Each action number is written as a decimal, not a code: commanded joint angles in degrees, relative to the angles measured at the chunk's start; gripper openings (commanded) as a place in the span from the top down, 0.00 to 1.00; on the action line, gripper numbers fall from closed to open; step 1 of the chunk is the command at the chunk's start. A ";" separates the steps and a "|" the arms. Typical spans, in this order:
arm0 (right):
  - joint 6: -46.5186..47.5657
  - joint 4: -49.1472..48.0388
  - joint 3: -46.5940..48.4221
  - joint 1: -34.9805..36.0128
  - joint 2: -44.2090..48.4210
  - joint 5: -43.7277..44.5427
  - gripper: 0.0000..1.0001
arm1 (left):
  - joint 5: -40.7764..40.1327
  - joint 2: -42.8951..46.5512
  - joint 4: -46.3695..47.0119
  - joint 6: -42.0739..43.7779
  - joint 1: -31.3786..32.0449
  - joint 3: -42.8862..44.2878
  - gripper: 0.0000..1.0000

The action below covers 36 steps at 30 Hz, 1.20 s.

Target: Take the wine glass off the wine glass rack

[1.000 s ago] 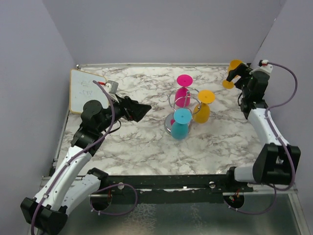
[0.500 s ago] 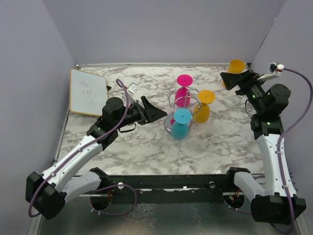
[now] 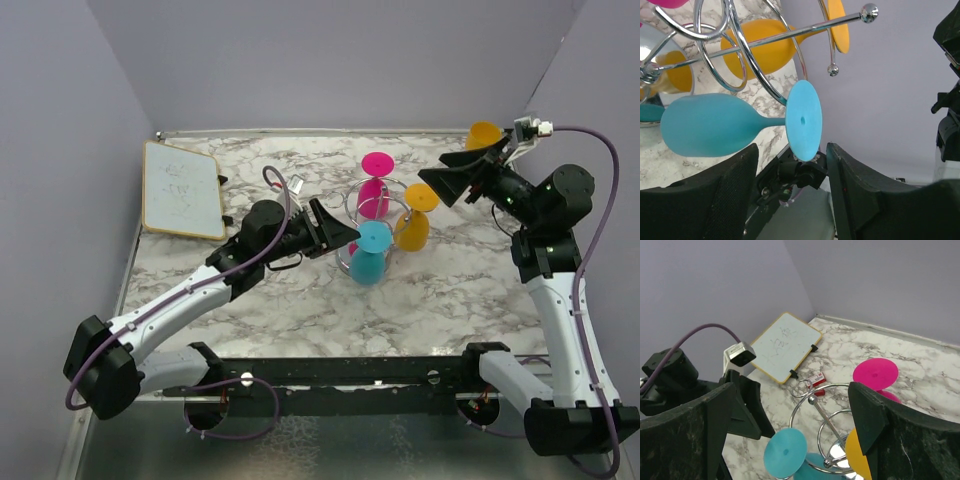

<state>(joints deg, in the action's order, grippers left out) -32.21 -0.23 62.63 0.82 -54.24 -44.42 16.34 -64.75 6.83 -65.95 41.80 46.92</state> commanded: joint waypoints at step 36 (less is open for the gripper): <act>2.86 -0.87 -1.37 3.75 1.34 0.24 0.05 | 2.77 -7.37 1.58 -4.51 0.52 5.38 0.86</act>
<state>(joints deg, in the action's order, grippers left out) -29.71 -0.43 61.45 4.19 -53.71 -45.67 17.63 -72.69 8.27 -69.82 42.04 50.89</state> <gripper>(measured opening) 0.952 0.158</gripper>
